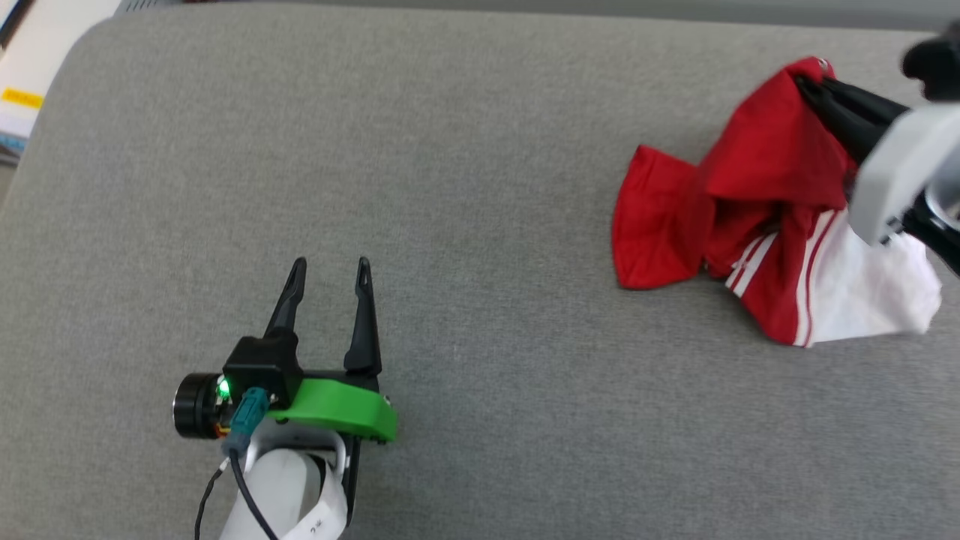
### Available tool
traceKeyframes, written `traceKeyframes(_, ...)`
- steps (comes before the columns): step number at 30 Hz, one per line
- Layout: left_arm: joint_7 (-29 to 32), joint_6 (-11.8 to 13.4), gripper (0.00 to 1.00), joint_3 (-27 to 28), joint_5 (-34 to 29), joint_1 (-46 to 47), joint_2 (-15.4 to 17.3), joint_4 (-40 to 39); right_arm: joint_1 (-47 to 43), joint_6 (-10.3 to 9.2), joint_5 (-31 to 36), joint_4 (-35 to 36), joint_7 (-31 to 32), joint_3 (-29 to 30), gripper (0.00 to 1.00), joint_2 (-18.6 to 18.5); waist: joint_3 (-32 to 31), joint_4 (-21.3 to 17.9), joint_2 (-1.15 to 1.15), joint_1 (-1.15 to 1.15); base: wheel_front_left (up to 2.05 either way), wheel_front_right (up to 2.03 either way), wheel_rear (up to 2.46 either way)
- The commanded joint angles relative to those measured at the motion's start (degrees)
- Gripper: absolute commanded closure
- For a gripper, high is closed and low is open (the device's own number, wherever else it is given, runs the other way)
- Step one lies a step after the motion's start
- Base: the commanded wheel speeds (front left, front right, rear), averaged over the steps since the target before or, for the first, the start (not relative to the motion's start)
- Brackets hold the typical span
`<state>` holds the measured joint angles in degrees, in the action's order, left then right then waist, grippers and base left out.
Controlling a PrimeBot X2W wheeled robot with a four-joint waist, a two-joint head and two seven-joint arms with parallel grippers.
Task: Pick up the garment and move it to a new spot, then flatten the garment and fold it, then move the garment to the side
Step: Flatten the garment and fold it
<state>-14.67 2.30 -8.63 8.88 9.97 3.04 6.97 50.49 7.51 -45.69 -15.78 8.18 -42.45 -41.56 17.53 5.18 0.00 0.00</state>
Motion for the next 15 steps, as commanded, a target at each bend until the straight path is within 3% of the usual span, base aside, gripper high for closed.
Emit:
traceKeyframes(1,-0.3,0.5,0.0,-0.4,0.4,1.6,-0.2,-0.1,3.0,-0.02,1.5,-2.8,0.3,-2.2,1.0,1.8,5.5,3.7,0.0,0.0,0.0,0.0,0.0)
traceKeyframes(8,-0.3,2.0,0.0,-3.0,2.1,4.1,-0.2,0.0,11.4,-0.02,2.9,-21.3,0.4,-17.0,1.0,9.8,8.3,6.3,0.0,0.0,0.0,0.0,0.0)
traceKeyframes(14,-0.3,2.5,0.0,-3.1,2.3,3.9,-0.2,0.4,10.9,-0.02,-3.4,-27.4,-3.8,-21.3,1.0,12.0,7.4,6.2,0.0,0.0,0.0,0.0,0.0)
traceKeyframes(15,-0.3,2.6,0.0,-2.9,2.2,3.7,-0.2,0.5,10.8,-0.02,-3.9,-27.8,-5.3,-21.7,0.81,11.9,7.0,6.0,0.0,0.0,0.0,0.0,0.0)
